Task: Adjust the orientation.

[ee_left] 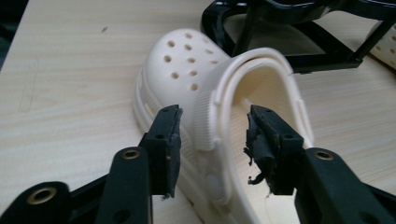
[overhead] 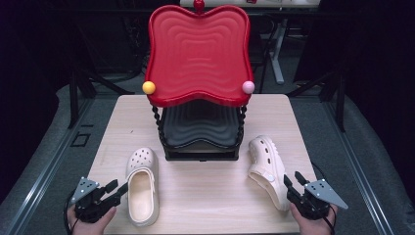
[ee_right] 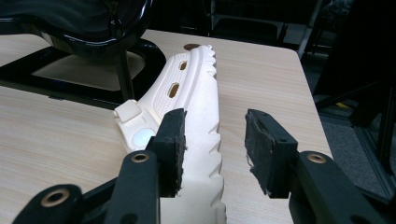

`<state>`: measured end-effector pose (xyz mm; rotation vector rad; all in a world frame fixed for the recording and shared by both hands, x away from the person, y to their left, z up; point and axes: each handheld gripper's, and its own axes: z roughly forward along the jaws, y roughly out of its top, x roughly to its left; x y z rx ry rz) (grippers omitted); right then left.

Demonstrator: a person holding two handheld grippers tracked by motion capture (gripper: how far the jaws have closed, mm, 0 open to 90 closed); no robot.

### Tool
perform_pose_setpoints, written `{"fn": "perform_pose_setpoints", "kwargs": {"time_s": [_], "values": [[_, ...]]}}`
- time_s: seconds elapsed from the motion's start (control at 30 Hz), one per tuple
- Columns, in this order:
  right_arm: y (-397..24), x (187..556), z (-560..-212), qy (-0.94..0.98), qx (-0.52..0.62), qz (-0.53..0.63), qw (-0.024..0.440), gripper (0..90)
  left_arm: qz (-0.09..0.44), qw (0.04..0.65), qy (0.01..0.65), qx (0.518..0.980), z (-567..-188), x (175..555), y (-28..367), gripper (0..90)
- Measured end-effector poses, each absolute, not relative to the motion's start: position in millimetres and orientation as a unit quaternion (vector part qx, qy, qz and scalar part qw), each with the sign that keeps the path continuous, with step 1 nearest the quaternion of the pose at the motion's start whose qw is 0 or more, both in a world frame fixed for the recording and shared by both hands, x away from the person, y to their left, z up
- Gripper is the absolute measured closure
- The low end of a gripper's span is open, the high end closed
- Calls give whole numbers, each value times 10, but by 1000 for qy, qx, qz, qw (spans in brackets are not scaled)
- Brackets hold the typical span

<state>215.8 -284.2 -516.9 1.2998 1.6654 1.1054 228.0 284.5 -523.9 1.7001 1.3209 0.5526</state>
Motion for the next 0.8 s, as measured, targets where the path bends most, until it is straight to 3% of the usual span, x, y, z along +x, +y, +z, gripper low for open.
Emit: {"fn": "perform_pose_setpoints", "kwargs": {"time_s": [0.2, 0.33, 0.8], "values": [[-2849, 2172, -5175, 645, 511, 433, 368, 569, 255, 422, 497, 714, -5243, 2261, 2695, 508], [-2886, 2185, -5193, 645, 516, 430, 364, 569, 253, 399, 497, 728, -5366, 2359, 2642, 568], [-2866, 2144, -5177, 642, 512, 431, 374, 570, 279, 362, 530, 714, -5432, 2530, 2531, 644]]}}
